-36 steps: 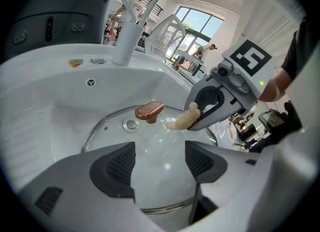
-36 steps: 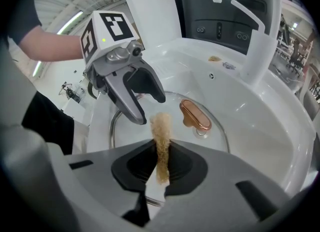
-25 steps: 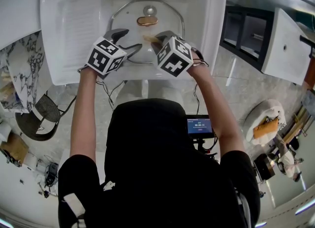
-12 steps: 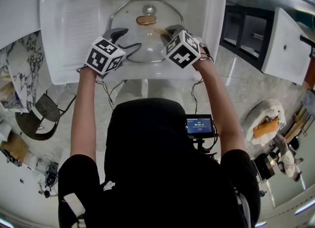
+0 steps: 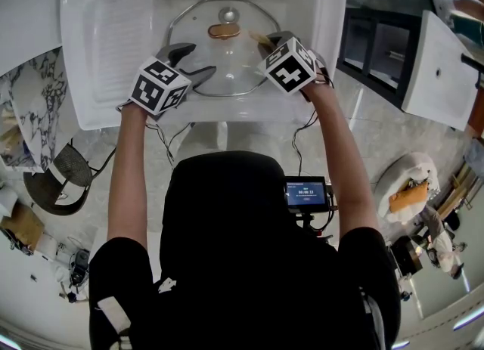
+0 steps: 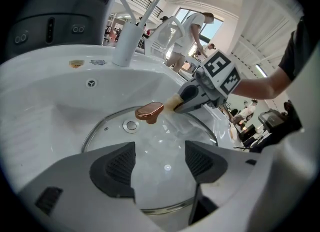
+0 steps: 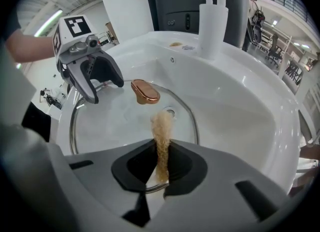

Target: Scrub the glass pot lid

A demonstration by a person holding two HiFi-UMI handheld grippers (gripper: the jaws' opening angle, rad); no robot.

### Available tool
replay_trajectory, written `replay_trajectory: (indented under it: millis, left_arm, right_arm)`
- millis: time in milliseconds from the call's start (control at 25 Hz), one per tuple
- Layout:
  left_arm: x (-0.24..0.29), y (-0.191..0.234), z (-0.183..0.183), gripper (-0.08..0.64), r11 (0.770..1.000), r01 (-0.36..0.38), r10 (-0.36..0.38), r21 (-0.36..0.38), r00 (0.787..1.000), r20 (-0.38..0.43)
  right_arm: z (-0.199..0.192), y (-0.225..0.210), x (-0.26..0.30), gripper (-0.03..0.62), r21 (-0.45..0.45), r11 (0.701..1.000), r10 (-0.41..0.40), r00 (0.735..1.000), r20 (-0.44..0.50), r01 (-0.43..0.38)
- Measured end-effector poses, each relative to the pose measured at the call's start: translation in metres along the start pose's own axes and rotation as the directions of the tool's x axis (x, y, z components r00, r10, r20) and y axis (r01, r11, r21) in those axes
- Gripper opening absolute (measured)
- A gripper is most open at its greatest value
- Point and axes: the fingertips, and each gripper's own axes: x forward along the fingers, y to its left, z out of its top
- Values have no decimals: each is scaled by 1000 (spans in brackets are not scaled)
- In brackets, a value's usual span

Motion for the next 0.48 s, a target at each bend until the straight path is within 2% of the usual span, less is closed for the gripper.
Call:
replay_trajectory:
  millis: [480]
  left_arm:
    - [0,0,0,284,1000,2,-2,-1,1000,2]
  right_arm:
    - [-3,-6,2,14,11,1000,-13,1000,-10,13]
